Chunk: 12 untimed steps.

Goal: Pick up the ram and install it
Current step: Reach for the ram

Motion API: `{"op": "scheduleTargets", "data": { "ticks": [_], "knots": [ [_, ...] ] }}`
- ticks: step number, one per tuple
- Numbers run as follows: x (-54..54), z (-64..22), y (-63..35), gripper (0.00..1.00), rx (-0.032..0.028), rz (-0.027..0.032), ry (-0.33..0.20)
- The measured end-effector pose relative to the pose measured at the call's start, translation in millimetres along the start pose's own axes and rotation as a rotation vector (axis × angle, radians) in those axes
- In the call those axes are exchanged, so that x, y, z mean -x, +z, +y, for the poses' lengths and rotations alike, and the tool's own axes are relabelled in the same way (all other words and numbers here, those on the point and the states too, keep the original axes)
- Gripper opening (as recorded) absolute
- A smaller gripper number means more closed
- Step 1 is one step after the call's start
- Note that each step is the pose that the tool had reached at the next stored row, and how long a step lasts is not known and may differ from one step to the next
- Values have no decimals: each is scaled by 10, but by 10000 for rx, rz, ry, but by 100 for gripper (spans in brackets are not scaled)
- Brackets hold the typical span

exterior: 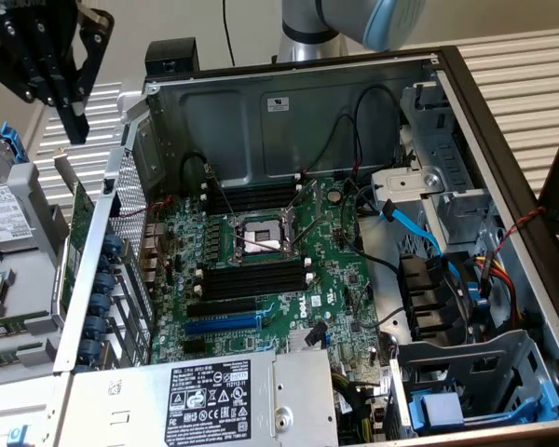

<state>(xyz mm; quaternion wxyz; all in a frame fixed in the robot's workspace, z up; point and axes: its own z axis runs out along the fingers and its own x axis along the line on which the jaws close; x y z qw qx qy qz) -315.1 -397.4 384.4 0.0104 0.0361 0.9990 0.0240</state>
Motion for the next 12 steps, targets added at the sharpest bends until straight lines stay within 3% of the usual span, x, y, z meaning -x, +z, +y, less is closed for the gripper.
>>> {"op": "scheduleTargets", "data": {
  "ticks": [12],
  "knots": [
    [-508, -106, -1, 11, 0, 1, -1]
  ]
}}
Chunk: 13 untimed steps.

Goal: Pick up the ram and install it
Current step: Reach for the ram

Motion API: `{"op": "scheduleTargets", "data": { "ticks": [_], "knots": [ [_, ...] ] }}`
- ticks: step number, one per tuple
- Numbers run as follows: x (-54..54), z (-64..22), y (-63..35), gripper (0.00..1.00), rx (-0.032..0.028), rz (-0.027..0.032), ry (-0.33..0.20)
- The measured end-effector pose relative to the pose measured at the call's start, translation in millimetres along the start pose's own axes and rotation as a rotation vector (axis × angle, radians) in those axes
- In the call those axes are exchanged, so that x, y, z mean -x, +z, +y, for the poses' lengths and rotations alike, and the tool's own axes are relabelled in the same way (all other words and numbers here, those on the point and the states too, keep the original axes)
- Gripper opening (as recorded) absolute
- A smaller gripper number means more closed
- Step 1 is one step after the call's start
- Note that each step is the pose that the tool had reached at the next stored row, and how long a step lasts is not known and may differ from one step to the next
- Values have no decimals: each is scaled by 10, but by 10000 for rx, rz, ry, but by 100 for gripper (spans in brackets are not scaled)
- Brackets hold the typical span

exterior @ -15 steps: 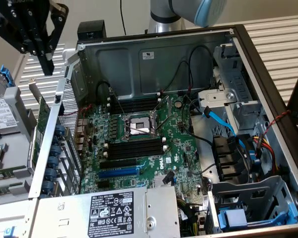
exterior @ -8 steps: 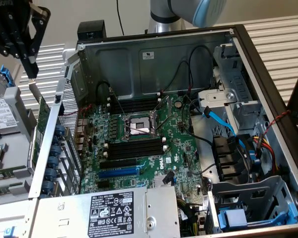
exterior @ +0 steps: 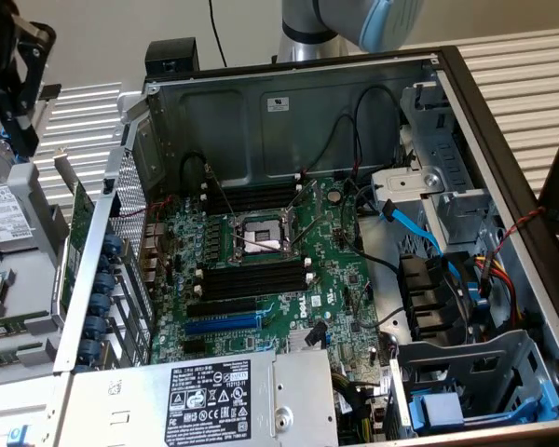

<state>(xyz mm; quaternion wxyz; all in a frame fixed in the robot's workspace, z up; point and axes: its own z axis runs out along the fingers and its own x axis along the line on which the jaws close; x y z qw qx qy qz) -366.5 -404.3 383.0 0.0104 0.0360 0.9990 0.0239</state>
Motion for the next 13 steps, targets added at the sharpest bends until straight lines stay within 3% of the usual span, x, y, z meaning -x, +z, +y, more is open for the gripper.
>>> {"op": "scheduleTargets", "data": {
  "ticks": [13],
  "knots": [
    [-546, -135, -2, 11, 0, 0, 0]
  ]
}}
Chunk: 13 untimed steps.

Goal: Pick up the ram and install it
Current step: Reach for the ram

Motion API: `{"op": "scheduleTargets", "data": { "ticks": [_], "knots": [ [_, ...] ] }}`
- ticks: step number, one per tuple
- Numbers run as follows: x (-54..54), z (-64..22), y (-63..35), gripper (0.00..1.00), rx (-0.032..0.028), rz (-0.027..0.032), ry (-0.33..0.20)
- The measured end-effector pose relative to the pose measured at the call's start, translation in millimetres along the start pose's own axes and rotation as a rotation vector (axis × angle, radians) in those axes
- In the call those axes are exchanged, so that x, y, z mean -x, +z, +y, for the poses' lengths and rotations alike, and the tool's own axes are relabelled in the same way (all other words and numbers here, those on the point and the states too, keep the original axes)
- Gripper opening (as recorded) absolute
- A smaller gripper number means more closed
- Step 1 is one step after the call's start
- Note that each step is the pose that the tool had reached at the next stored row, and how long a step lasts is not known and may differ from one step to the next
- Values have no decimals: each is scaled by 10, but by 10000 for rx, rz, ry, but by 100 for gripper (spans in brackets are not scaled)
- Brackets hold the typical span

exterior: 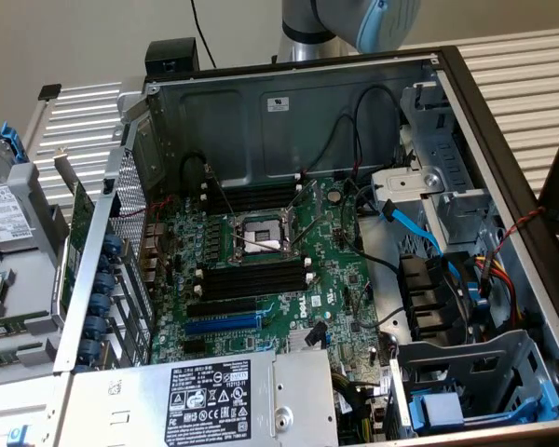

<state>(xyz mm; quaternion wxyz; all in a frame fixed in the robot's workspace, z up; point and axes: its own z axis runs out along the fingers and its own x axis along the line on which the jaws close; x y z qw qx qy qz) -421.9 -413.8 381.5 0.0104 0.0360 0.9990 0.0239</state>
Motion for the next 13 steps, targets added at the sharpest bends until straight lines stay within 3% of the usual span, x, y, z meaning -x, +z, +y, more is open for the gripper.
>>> {"op": "scheduleTargets", "data": {
  "ticks": [8, 13],
  "knots": [
    [-313, -76, 2, 11, 2, -1, 0],
    [-392, -86, 1, 11, -1, 1, 0]
  ]
}}
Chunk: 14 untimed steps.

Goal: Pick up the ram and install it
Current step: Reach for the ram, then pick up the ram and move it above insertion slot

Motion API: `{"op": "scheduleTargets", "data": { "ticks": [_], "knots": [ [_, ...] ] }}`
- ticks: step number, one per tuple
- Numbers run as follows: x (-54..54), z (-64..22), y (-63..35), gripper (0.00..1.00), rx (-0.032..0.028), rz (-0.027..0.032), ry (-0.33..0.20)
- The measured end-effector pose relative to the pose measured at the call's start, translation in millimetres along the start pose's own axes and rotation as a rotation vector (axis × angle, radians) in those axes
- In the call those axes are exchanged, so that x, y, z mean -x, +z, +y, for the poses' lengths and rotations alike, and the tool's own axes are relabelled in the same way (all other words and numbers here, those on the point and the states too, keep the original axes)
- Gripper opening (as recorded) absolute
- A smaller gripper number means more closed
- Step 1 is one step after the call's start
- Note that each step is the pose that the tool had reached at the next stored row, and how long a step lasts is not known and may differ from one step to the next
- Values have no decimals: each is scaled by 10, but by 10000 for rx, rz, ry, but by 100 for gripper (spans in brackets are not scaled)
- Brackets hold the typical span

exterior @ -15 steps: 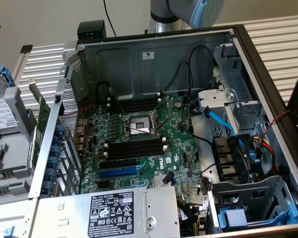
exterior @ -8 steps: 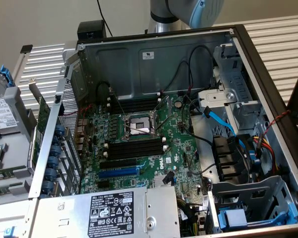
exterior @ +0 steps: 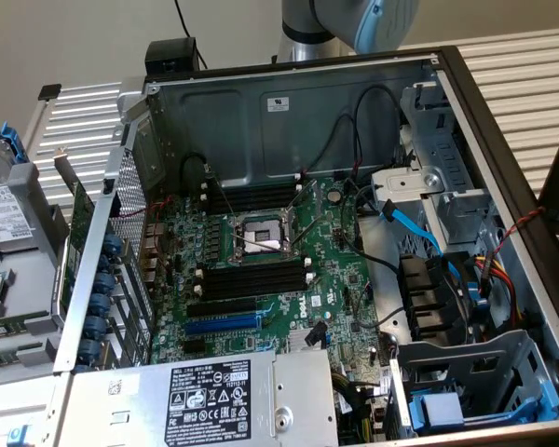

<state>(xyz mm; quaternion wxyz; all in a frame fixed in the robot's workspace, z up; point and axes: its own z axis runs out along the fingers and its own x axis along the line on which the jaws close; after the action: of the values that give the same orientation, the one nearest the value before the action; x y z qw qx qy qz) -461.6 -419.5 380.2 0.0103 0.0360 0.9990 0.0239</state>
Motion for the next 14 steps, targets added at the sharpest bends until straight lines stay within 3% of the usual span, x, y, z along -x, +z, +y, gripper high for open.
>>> {"op": "scheduleTargets", "data": {
  "ticks": [14],
  "knots": [
    [-42, -3, 1, 11, 1, -1, 0]
  ]
}}
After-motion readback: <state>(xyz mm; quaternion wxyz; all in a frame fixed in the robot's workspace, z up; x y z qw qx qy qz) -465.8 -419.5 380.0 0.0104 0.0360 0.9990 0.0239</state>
